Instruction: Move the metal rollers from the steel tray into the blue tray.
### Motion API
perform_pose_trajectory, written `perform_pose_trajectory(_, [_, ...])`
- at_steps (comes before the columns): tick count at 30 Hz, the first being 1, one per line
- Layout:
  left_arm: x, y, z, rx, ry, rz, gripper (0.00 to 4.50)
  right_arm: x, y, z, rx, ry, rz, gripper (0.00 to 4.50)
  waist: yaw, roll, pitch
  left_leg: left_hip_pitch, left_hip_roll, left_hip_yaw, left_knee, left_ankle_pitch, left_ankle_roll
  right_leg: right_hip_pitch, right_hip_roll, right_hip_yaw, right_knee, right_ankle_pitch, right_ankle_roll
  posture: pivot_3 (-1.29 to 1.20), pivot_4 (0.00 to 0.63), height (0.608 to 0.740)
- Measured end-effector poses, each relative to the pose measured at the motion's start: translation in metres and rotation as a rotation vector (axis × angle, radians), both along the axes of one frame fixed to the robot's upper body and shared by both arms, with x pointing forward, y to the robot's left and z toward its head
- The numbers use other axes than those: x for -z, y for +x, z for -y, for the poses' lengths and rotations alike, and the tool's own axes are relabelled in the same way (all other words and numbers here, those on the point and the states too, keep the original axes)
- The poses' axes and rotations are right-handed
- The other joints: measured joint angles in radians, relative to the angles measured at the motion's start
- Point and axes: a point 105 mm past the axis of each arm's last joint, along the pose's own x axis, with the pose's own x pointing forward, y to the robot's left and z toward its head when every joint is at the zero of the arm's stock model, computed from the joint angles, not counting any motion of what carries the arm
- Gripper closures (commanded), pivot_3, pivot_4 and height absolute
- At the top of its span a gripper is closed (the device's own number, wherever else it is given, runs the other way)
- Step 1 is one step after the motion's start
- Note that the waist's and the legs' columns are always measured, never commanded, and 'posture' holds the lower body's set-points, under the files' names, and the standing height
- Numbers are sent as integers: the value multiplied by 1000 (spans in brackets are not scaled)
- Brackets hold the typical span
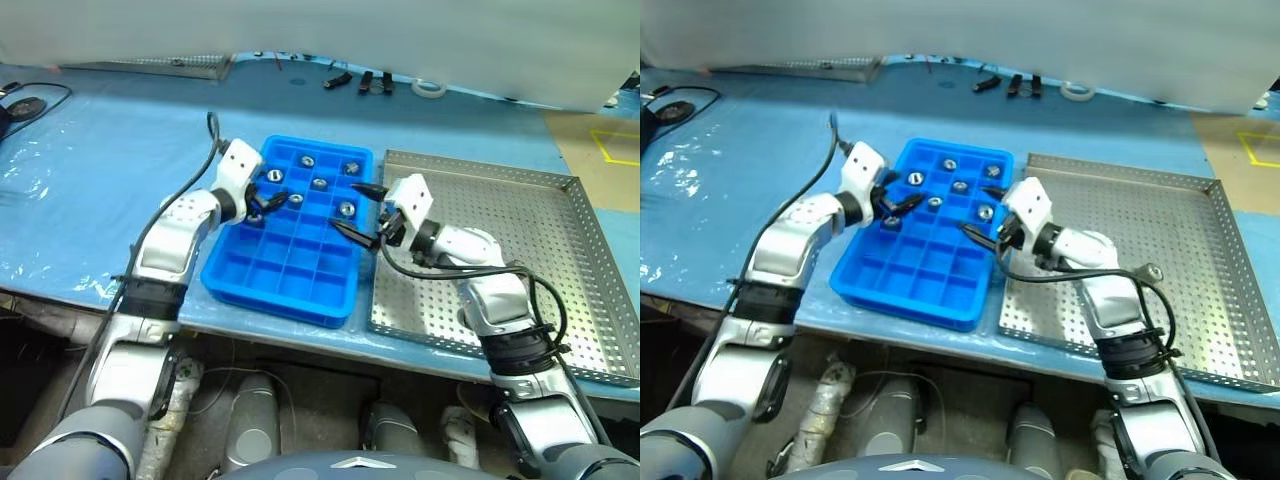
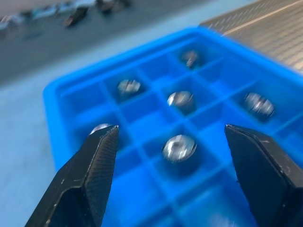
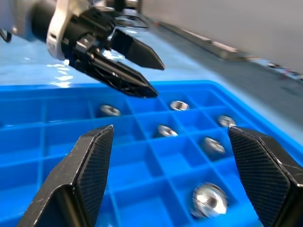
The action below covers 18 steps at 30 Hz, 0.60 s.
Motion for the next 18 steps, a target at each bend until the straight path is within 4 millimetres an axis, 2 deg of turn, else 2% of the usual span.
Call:
perform_pose_trajectory(2, [-3, 7, 18, 71, 4, 0, 755, -2, -3, 17, 70, -3, 12, 405, -12, 0, 0, 0, 0, 0, 0, 0, 0, 0, 0, 1, 0, 0, 0, -140, 150, 740])
perform_pose_trajectory(6, [4, 15, 64, 211, 24, -29, 755, 0, -14, 48, 216, 1, 13, 405, -43, 0, 0, 0, -1, 0, 0, 0, 0, 0, 0, 2, -1, 2, 4, -272, 150, 740])
perform_pose_trajectory(11, [11, 5, 124, 384, 51, -45, 755, 1, -37, 68, 359, 8, 19, 405, -98, 0, 0, 1, -2, 2, -1, -2, 4, 0, 0, 3, -2, 2, 5, -425, 150, 740])
perform_pose_trajectory(15, [25, -10, 154, 488, 88, -79, 755, 3, -55, 76, 448, 26, 13, 405, -145, 0, 0, 2, -1, 5, -1, -5, 8, 0, 0, 5, -3, 1, 2, -508, 150, 740])
perform_pose_trajectory(18, [36, -16, 162, 518, 132, -98, 755, 3, -64, 79, 498, 32, 17, 405, -177, 0, 0, 3, -1, 7, 0, -5, 8, -1, 0, 7, -4, 0, 2, -546, 150, 740])
